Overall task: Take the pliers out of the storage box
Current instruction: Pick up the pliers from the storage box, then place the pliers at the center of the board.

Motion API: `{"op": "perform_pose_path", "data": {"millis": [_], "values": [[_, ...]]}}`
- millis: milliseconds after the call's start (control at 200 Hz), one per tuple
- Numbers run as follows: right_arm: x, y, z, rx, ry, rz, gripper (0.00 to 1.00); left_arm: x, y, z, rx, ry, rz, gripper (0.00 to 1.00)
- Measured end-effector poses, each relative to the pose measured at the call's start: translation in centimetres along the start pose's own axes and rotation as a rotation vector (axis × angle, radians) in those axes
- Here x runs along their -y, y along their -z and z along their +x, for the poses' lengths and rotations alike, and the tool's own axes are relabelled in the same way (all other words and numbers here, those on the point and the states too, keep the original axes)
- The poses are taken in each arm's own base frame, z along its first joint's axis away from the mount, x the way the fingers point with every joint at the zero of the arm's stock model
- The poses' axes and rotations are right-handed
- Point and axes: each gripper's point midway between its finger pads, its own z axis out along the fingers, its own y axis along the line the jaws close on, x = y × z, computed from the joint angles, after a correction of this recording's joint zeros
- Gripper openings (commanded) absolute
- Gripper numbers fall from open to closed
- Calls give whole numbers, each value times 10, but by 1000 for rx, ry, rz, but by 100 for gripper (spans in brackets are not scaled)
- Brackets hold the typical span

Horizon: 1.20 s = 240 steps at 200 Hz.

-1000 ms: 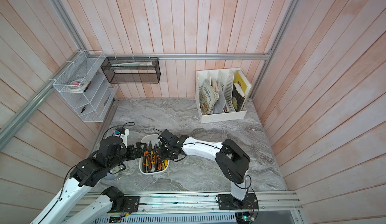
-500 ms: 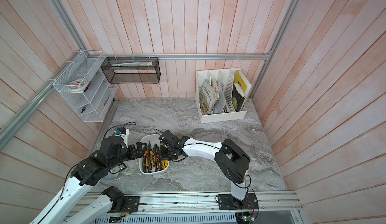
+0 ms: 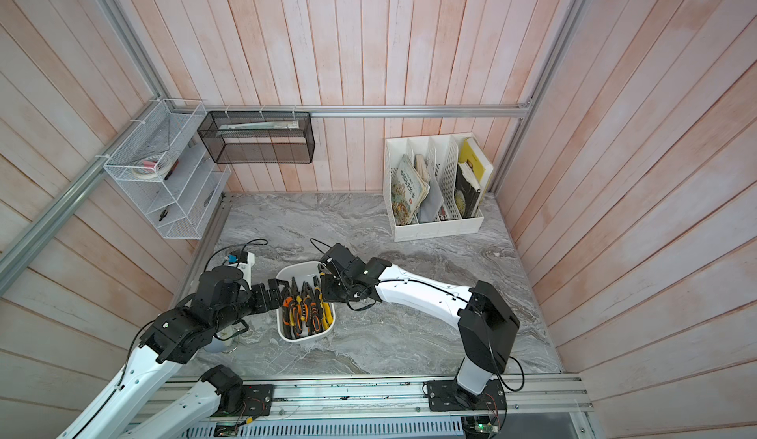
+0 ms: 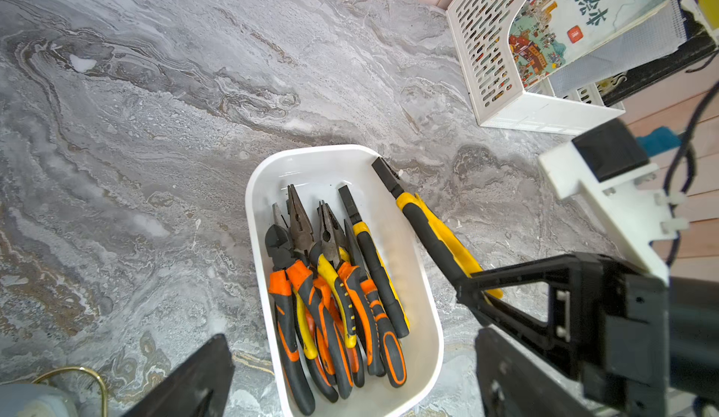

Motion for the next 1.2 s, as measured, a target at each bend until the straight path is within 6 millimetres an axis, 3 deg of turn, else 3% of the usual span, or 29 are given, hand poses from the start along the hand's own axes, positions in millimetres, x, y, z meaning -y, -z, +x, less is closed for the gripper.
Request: {"op": "perform_pose_path", "data": {"millis": [510, 780, 1015, 1200], "values": [[44, 13, -6, 95, -24, -27, 0, 0, -4, 3, -18, 1, -6, 100], [69, 52, -13, 223, -87, -72, 0, 0, -7, 5, -35, -3, -14, 100], [88, 83, -38, 380, -143, -29, 0, -1, -10, 8, -48, -5, -24, 100], [118, 75, -42, 393, -183, 48, 0, -2, -10, 8, -49, -5, -26, 100]]}}
